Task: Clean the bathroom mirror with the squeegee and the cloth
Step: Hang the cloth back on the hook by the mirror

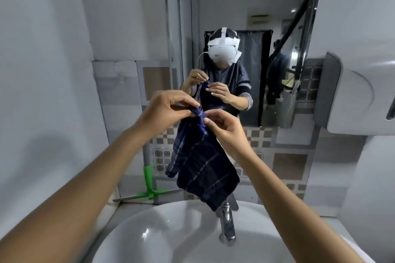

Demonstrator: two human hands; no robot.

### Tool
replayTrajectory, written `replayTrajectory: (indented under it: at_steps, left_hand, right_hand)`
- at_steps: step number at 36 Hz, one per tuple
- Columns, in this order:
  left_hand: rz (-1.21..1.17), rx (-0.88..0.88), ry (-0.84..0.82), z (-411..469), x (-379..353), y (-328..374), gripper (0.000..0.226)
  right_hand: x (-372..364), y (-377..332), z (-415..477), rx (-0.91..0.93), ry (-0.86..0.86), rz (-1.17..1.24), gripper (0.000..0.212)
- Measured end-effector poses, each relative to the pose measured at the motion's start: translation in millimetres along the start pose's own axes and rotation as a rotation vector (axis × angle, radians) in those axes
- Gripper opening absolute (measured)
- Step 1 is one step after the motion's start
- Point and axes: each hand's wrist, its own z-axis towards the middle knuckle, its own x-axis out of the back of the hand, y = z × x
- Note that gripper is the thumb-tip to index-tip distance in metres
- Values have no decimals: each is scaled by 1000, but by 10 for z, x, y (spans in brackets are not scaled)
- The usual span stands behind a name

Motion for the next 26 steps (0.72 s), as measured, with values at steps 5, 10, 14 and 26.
replayTrajectory:
  at_steps: [5, 10, 14, 26]
  left_hand:
    - [-90, 193, 177, -360, 152, -5, 27]
    - [-232, 411, 204, -720, 177, 33, 24]
    - [-339, 554, 145, -949, 194, 67, 20]
    - [-301, 523, 265, -1062, 734, -309, 25]
  right_hand:
    - [-203, -200, -46, 28, 20, -53, 9]
    - [-387, -351, -125, 77, 9, -133, 8]
    - [-544, -415, -167, 116, 28, -211, 8]
    - [-897, -373, 114, 81, 76, -450, 4]
